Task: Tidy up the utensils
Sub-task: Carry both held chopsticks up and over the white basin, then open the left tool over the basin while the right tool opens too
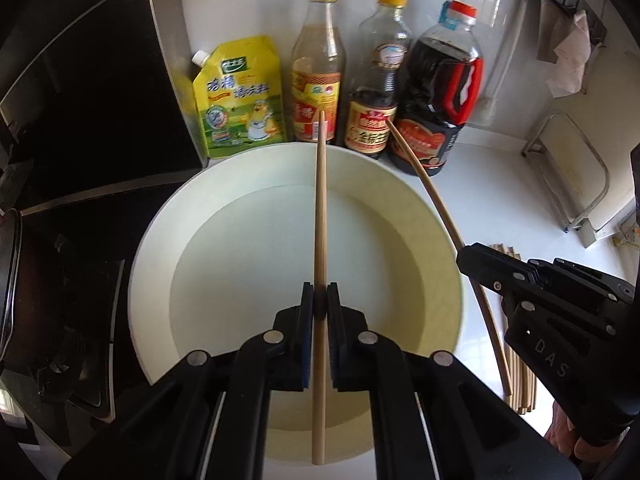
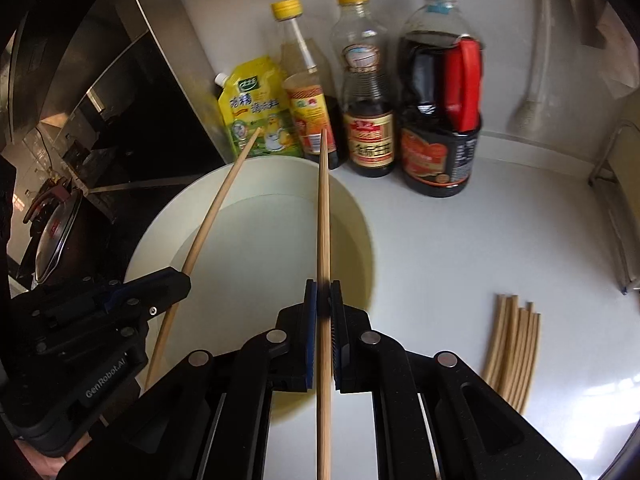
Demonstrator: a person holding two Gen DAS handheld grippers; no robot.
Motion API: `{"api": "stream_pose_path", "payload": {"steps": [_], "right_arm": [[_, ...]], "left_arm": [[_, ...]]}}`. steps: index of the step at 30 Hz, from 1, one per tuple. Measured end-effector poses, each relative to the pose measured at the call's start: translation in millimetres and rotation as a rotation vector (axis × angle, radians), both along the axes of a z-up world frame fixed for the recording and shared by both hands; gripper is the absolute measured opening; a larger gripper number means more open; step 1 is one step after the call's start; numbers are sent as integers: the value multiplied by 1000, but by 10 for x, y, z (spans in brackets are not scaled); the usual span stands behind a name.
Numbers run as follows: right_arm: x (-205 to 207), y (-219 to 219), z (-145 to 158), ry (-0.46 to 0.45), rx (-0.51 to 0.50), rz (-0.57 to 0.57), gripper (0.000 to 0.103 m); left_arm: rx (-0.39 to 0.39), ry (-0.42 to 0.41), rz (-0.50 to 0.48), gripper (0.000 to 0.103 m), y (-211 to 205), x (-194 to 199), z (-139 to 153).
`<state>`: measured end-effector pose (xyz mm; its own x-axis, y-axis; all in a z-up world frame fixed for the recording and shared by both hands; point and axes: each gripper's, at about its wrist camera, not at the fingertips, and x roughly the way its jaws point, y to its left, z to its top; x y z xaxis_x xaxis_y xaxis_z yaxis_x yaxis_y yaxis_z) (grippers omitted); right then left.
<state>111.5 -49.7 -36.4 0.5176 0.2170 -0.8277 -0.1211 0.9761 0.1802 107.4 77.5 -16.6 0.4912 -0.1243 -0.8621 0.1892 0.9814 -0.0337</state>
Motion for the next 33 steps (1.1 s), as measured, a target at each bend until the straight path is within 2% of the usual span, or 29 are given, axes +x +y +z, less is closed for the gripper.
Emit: {"api": "stream_pose_path", "payload": {"steps": [7, 14, 16, 17, 18, 19, 28, 33], "right_arm": [[331, 428, -319, 122, -13, 21, 6], [451, 544, -522, 185, -42, 13, 6], [461, 548, -548, 189, -49, 10, 7], [462, 546, -546, 187, -53, 5, 7], [464, 545, -547, 182, -55, 2, 11], [478, 549, -541, 179, -59, 0, 18], [329, 479, -379, 135, -79, -3, 19], [160, 446, -257, 111, -82, -8, 19]], "left_arm": [[-12, 65, 21, 7, 348, 227, -286], [-21, 130, 14, 8, 459, 383, -540], [-25, 141, 22, 11, 482, 409, -577], [-29, 144, 26, 22, 492, 411, -583], [-35, 141, 31, 36, 507, 412, -580], [-39, 131, 38, 40, 523, 409, -564], [-55, 92, 65, 41, 620, 357, -411], [-64, 76, 70, 41, 667, 205, -325]]}}
